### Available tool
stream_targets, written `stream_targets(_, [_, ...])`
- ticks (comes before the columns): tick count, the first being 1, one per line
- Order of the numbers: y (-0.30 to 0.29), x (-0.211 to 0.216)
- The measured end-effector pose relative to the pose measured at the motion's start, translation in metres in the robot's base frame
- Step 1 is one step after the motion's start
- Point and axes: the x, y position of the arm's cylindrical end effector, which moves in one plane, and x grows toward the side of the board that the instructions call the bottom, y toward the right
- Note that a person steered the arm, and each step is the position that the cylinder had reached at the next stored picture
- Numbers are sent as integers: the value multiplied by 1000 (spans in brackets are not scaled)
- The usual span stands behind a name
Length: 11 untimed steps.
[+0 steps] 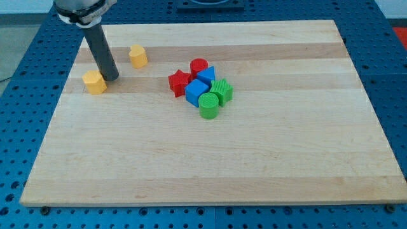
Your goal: Push the yellow hexagon towards a group of blocks
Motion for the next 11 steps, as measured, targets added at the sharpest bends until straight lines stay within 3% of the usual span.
stream_targets(2, [-22,-23])
stream_targets(3, [-59,-8])
stream_targets(4, [-43,29])
stream_targets(5, [14,38])
stream_targets(7, [-24,32])
stream_targets(10, [95,35])
stream_targets(11, [54,41])
